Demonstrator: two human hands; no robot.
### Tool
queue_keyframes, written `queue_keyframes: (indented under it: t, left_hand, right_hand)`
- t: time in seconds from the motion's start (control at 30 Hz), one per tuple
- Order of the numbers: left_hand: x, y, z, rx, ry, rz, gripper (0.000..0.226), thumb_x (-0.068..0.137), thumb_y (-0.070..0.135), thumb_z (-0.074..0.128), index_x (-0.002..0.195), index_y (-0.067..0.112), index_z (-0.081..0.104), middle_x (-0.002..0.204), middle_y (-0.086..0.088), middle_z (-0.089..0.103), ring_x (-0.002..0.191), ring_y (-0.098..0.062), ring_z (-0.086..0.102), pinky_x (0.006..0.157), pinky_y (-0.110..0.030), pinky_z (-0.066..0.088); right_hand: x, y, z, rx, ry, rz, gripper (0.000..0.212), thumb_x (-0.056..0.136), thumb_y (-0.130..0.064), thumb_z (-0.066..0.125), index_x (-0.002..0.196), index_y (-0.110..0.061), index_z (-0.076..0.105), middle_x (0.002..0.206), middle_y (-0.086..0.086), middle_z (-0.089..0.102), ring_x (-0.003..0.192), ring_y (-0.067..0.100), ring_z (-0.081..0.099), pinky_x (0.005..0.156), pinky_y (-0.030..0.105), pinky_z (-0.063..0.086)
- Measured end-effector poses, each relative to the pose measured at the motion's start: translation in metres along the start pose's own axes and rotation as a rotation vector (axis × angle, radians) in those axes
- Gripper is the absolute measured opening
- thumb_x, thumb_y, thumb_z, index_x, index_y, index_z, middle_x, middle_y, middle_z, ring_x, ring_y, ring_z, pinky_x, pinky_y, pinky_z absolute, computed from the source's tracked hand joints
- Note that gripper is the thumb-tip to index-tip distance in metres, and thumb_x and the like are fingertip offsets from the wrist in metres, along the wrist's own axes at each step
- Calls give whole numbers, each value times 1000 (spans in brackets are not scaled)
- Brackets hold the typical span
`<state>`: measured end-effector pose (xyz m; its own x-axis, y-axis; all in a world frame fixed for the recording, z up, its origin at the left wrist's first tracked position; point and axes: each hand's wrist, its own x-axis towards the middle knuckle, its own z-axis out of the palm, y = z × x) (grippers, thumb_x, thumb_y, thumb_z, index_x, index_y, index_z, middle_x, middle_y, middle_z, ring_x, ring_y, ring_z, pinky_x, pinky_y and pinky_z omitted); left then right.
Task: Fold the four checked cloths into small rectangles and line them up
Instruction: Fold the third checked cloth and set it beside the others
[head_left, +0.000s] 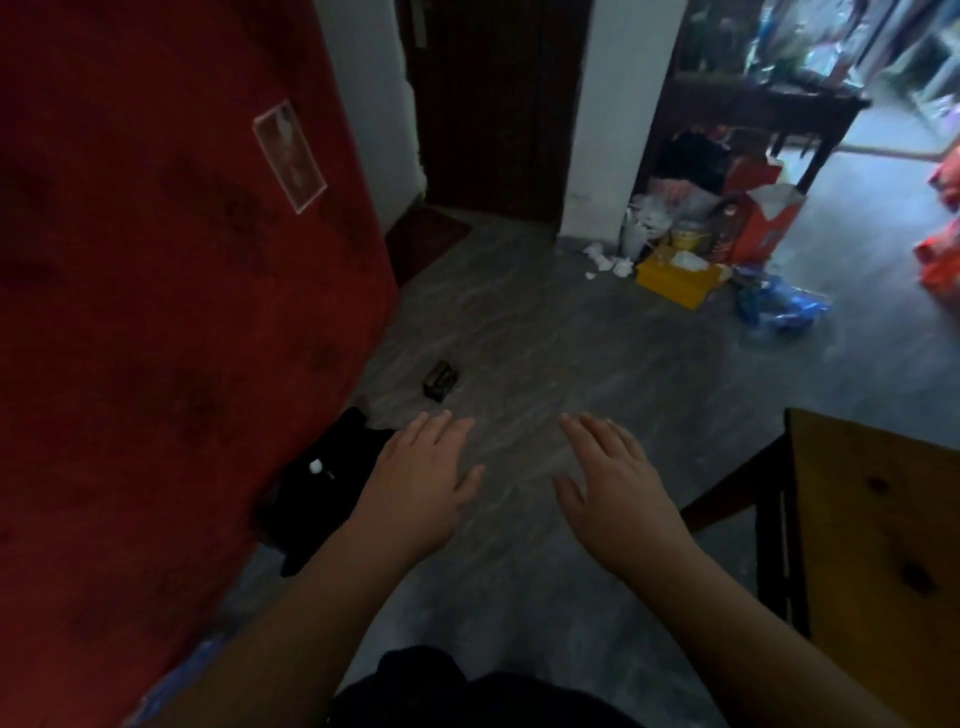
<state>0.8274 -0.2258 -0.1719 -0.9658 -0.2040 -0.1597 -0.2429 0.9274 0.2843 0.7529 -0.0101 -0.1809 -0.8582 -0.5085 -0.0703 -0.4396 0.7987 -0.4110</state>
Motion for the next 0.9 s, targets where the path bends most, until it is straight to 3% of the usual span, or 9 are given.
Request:
queue_keyframes:
  t: [0.23, 0.47, 0.67, 0.9]
  left_hand:
    - [181, -12, -12, -36, -37, 76, 64, 101, 51, 41, 157, 26, 23, 165, -1, 21, 152, -22, 13, 124, -37, 13]
    - [377, 4, -35, 63, -81, 273, 65, 100, 52, 40, 156, 26, 23, 164, -4, 22, 151, -24, 17, 123, -40, 17]
    - [494, 70, -45, 136, -160, 479, 65, 97, 52, 44, 155, 27, 27, 163, -3, 26, 150, -25, 20, 121, -42, 21]
    - [611, 192, -29, 182, -218, 648, 64, 99, 50, 44, 156, 27, 24, 164, -4, 24, 151, -25, 18, 123, -42, 19]
  right_hand:
    - [139, 44, -12, 3, 42, 162, 66, 101, -46, 46, 159, -27, 21, 165, 3, 24, 152, 25, 15, 124, 40, 20]
    - [293, 75, -48, -18, 113, 356, 65, 101, -50, 43, 159, -29, 21, 166, 3, 23, 153, 24, 15, 124, 38, 15]
    - [352, 127, -82, 22, 192, 543, 66, 100, -51, 42, 159, -30, 20, 166, 1, 23, 153, 23, 14, 125, 38, 16]
    - [387, 246, -117, 76, 266, 752, 66, 100, -51, 43, 159, -31, 18, 166, 0, 20, 153, 22, 14, 124, 43, 19]
